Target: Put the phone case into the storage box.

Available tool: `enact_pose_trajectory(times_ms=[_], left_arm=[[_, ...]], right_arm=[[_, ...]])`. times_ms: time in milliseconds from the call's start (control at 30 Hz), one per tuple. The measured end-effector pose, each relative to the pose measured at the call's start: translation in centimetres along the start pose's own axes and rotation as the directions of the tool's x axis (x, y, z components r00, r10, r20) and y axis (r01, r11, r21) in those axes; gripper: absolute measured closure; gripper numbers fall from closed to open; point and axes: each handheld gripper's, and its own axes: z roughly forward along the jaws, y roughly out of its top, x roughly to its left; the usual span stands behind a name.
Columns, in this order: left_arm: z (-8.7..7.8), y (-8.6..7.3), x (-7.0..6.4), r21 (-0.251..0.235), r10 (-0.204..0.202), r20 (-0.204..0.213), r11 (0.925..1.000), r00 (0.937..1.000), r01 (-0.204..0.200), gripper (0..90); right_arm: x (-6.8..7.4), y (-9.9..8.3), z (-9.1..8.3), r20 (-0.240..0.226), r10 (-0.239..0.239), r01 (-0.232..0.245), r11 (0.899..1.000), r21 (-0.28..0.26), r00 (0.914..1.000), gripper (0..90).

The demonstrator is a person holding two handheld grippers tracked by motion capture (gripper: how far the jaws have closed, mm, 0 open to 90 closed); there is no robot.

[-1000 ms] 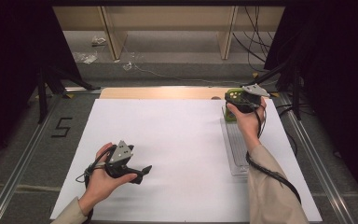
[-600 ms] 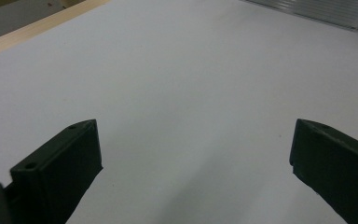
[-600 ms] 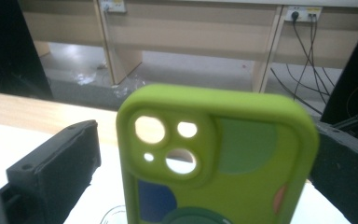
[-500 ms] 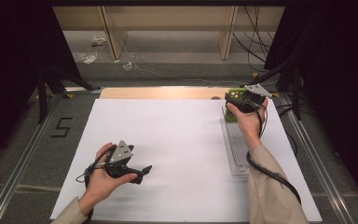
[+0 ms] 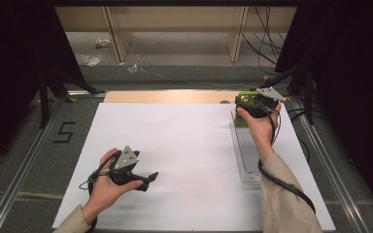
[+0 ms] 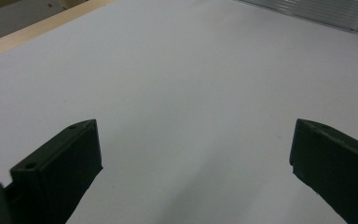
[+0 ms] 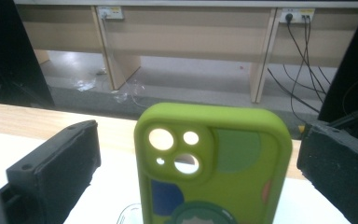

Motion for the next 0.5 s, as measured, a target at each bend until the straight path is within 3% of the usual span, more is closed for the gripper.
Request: enact_pose_trajectory(times_ms=[267, 500], left_arm=[[0.0, 0.0, 0.0, -0.001, 0.0, 0.0, 1.0, 1.0, 0.0, 1.5], [0.0, 0.0, 0.0, -0.002, -0.002, 0.0, 1.0, 1.0, 0.002, 1.5]], right_arm=[[0.3, 0.2, -1.3, -0.011, 0.002, -0.002, 0.999, 0.046, 0.9999, 0.4], [1.0, 0.2, -2.7, -0.041, -0.007, 0.009, 0.999, 0.046, 0.9991, 0.4]])
